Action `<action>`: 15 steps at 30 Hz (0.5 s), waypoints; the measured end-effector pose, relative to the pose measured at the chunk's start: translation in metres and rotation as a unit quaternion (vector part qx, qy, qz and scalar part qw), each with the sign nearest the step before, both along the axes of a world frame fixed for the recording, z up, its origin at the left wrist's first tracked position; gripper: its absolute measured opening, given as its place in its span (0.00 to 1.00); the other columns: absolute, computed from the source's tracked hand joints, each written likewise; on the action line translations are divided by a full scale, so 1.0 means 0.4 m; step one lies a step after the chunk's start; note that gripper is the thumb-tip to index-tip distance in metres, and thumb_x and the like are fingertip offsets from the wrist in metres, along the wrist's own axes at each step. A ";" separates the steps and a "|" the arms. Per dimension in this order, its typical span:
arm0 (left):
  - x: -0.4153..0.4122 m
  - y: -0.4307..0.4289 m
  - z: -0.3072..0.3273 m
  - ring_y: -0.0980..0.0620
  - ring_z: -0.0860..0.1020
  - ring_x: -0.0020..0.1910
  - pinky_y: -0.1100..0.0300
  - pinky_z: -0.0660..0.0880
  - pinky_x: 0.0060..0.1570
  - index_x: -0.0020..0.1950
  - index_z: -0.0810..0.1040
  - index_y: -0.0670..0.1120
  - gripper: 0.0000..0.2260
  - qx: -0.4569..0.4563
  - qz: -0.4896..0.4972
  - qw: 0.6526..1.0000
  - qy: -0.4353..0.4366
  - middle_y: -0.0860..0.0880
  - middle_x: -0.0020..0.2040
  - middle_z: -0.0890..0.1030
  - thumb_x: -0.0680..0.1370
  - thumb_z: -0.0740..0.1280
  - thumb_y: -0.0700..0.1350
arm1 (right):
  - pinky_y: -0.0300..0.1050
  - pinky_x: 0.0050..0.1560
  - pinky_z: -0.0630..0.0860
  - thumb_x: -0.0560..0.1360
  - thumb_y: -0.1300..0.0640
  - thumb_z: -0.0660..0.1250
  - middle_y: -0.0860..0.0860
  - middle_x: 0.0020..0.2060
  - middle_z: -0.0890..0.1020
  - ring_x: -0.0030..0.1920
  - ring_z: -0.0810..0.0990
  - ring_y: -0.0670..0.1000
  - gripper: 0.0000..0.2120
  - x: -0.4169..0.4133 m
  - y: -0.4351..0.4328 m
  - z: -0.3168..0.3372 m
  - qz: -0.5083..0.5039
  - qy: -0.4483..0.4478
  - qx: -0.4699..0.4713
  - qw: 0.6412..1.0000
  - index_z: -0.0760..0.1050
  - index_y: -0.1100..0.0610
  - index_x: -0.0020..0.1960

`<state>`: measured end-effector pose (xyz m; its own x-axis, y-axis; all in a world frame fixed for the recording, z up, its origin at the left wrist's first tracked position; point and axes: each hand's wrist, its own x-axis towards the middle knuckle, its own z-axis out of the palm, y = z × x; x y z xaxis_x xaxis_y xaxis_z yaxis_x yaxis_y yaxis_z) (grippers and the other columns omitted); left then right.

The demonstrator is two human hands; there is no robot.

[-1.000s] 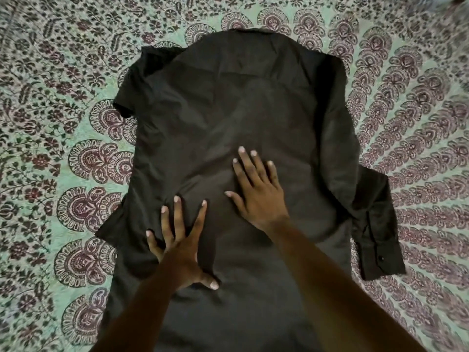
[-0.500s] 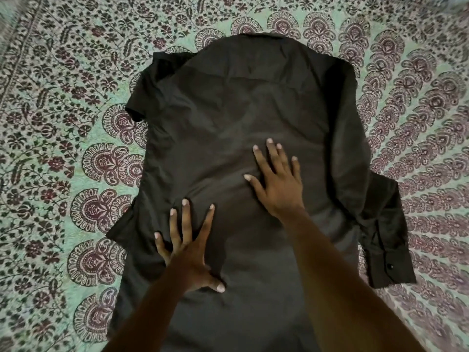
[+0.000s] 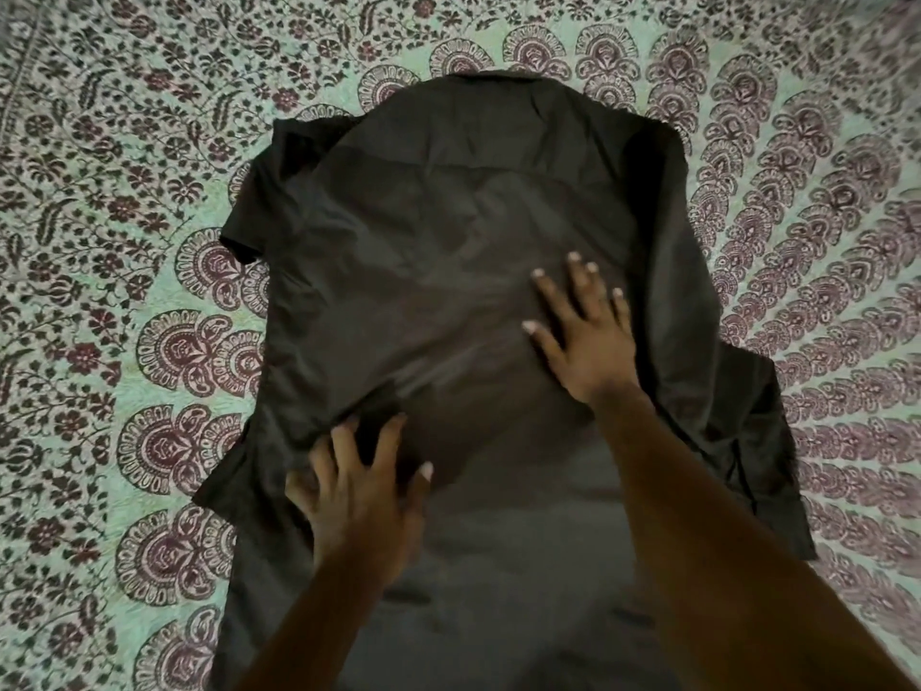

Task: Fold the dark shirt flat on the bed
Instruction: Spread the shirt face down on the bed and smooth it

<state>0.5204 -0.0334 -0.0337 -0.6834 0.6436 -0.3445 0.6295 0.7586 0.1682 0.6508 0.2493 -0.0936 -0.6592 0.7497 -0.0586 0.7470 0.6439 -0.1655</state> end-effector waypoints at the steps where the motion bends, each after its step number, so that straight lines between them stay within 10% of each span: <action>1: -0.015 0.042 0.004 0.37 0.69 0.64 0.32 0.67 0.61 0.71 0.76 0.54 0.28 0.028 0.013 0.999 0.026 0.42 0.68 0.70 0.75 0.61 0.65 | 0.60 0.81 0.57 0.82 0.32 0.53 0.52 0.85 0.51 0.84 0.53 0.58 0.33 0.013 0.027 0.007 -0.092 0.020 -0.029 0.995 0.53 0.41 0.84; 4: -0.075 0.210 0.000 0.38 0.69 0.70 0.39 0.67 0.65 0.72 0.74 0.49 0.24 0.118 -0.058 0.990 0.055 0.43 0.75 0.69 0.78 0.62 0.57 | 0.63 0.77 0.64 0.82 0.33 0.55 0.60 0.83 0.54 0.81 0.58 0.64 0.37 -0.008 0.095 0.030 -0.248 0.034 -0.079 0.965 0.51 0.49 0.85; 11: -0.209 0.394 -0.111 0.46 0.51 0.85 0.40 0.55 0.80 0.85 0.54 0.56 0.36 0.081 -0.157 0.981 0.083 0.50 0.87 0.50 0.80 0.55 0.68 | 0.62 0.82 0.55 0.83 0.34 0.52 0.50 0.85 0.50 0.85 0.49 0.54 0.33 -0.132 0.141 0.003 0.143 0.004 -0.002 0.990 0.53 0.45 0.84; 15: -0.212 0.390 -0.126 0.48 0.51 0.85 0.41 0.54 0.81 0.86 0.53 0.57 0.36 0.086 -0.156 0.980 0.088 0.52 0.87 0.49 0.79 0.54 0.69 | 0.59 0.82 0.56 0.81 0.31 0.54 0.51 0.85 0.50 0.84 0.50 0.58 0.35 -0.059 0.268 -0.020 -0.086 0.064 -0.008 0.994 0.54 0.43 0.84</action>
